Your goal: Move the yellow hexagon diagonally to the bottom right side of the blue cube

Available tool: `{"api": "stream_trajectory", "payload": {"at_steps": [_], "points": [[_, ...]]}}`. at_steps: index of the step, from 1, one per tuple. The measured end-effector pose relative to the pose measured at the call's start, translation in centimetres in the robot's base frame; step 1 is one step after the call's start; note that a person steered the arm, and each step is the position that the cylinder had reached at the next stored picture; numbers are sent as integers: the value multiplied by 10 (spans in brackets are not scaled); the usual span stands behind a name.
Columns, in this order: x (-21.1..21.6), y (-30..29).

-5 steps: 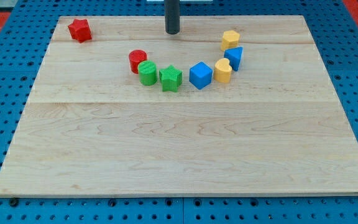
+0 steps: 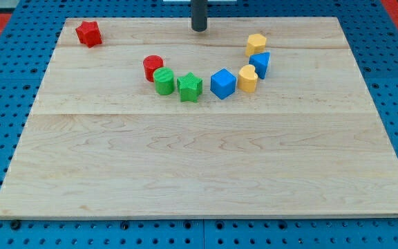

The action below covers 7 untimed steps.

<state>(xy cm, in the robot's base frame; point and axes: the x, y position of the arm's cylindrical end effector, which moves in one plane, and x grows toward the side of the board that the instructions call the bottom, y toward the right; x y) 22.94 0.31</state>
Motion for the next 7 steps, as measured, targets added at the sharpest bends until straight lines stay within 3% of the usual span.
{"api": "stream_trajectory", "payload": {"at_steps": [1,2,4,7], "points": [[25,84],[29,114],[37,133],[116,137]]}}
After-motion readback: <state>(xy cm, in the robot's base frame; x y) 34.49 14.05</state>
